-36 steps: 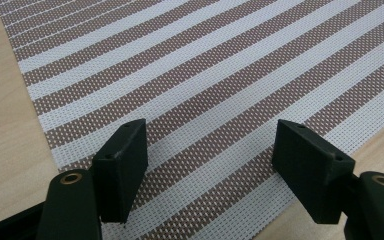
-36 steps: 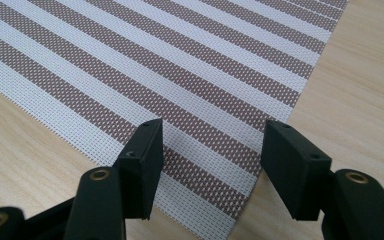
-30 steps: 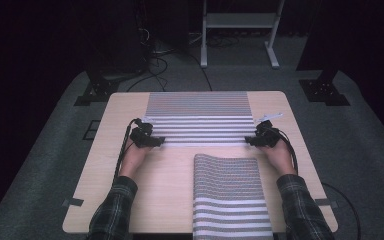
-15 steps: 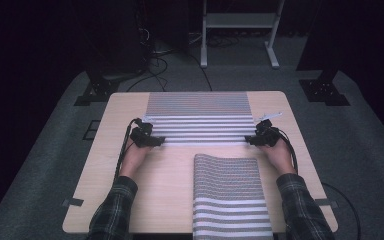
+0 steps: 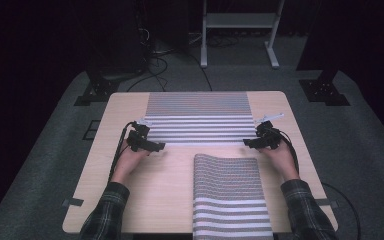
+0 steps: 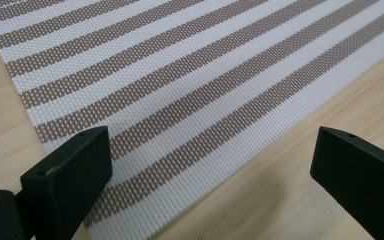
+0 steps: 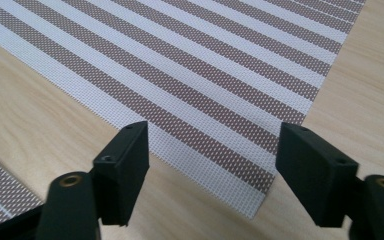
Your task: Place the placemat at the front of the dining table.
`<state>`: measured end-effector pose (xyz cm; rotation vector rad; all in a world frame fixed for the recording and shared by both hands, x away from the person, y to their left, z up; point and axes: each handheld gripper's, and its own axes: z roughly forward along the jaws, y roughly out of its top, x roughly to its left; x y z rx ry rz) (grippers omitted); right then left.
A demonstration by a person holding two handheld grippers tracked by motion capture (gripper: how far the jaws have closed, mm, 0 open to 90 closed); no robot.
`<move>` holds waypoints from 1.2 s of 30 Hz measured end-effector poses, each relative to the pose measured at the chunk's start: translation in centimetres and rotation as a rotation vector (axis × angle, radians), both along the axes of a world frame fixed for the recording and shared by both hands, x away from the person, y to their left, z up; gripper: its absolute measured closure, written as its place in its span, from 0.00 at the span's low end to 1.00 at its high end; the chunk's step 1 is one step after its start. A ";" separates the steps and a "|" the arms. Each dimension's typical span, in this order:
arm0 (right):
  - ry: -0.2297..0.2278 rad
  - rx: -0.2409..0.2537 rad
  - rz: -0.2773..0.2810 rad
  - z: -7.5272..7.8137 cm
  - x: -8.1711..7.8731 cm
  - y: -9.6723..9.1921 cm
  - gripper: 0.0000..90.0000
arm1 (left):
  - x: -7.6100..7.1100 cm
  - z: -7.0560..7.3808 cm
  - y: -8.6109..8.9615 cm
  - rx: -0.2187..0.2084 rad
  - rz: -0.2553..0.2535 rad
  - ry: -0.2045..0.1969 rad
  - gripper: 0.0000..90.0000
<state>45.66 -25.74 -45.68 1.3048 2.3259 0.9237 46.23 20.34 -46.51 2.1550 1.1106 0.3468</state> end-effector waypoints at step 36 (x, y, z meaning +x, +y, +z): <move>-0.111 0.081 0.017 1.7 -7.8 -2.8 0.10 | -10.8 2.3 3.3 0.017 -0.035 -0.134 0.00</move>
